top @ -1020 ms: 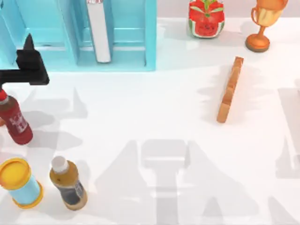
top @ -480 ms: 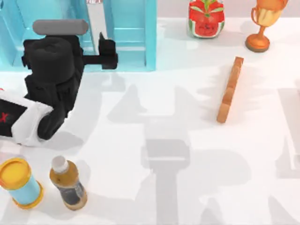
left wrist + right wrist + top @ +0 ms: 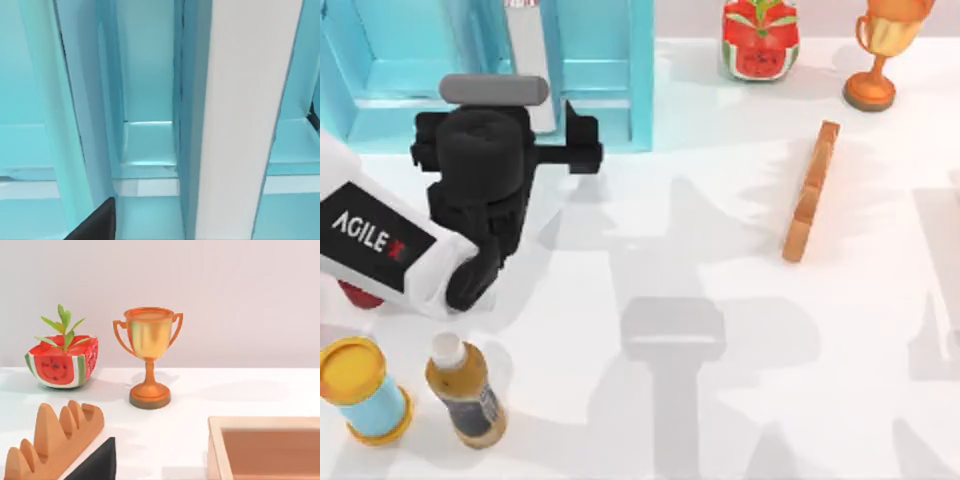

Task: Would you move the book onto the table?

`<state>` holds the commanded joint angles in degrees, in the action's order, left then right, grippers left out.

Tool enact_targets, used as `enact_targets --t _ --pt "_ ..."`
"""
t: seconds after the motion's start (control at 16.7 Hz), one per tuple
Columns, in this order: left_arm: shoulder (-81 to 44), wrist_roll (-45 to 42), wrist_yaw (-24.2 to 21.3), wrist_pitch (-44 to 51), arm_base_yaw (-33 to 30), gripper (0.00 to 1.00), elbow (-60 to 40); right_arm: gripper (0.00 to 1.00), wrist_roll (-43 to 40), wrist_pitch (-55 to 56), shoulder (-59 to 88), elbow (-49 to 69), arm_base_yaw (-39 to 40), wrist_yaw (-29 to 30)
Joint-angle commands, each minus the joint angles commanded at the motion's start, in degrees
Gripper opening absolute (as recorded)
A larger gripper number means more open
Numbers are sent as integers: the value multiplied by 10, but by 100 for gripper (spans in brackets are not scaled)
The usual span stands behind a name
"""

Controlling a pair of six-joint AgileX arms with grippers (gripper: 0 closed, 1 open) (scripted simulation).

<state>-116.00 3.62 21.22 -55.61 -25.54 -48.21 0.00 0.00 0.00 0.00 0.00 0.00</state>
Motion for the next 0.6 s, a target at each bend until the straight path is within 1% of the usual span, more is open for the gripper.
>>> enact_targets --t 0.18,0.3,0.6 --pt "1 0 -1 2 3 100 1 100 0 0 0 0 0 0" --pt "-4 -1 -7 12 8 100 -18 100 0 0 0 0 0 0" --pt "-70 -7 -31 53 30 100 -126 100 0 0 0 0 0 0"
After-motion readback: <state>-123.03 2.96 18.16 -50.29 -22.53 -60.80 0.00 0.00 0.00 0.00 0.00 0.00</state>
